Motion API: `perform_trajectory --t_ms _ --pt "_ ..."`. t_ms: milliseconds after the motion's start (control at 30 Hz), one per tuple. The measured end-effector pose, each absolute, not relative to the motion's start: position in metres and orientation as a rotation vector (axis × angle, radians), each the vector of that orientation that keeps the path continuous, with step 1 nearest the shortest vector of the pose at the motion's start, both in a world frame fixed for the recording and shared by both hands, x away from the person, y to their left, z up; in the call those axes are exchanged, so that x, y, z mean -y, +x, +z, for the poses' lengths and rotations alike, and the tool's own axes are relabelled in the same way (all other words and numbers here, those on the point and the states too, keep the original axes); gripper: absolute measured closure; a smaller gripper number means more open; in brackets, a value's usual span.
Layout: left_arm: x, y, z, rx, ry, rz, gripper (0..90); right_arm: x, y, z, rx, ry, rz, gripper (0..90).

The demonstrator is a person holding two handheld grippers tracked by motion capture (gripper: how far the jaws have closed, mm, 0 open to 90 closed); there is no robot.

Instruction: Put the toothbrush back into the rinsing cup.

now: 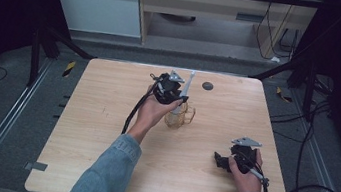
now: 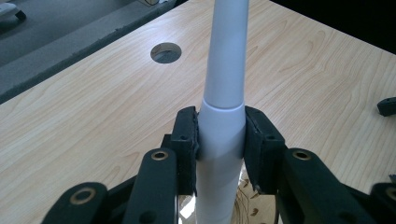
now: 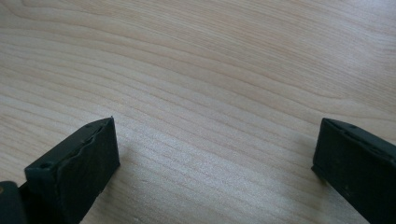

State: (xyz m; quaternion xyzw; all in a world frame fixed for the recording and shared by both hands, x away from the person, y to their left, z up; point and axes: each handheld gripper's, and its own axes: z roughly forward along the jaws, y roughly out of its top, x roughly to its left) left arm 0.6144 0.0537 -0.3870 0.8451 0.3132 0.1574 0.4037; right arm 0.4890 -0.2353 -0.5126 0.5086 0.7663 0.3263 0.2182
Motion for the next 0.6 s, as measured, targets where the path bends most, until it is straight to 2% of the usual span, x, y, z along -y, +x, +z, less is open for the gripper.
perform_trajectory --t_ms 600 --pt "-0.0562 0.6199 -0.3907 -0.818 2.167 0.393 67.4 0.2352 0.4888 -0.5123 -2.123 1.411 0.903 0.4"
